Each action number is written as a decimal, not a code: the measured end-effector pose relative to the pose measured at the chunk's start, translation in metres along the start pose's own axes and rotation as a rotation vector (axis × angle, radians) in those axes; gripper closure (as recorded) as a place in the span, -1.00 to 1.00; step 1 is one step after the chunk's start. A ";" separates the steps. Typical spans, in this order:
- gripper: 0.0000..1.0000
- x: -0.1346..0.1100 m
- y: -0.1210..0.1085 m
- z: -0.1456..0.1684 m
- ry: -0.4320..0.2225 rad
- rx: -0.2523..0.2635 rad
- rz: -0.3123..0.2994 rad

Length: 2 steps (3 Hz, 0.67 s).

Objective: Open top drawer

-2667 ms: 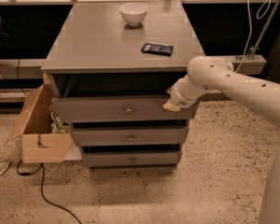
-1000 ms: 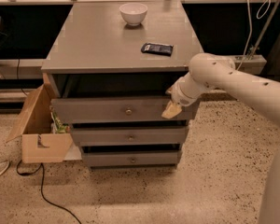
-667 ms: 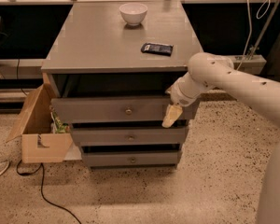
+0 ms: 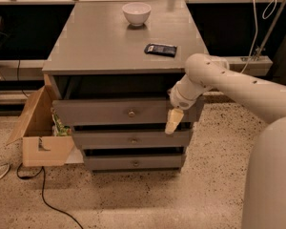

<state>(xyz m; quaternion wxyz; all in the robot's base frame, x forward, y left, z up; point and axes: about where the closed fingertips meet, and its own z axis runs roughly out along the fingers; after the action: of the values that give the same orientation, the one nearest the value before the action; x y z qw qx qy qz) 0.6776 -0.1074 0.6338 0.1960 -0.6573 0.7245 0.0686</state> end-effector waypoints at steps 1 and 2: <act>-0.94 0.002 0.003 0.008 0.038 -0.055 -0.011; -0.51 -0.001 0.016 0.003 0.102 -0.124 -0.041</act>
Offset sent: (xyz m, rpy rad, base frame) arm -0.0329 0.0039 0.0064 -0.1871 0.1862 0.1202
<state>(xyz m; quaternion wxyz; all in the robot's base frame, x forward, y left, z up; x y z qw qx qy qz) 0.6621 -0.1034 0.6288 0.1190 -0.6854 0.7144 0.0757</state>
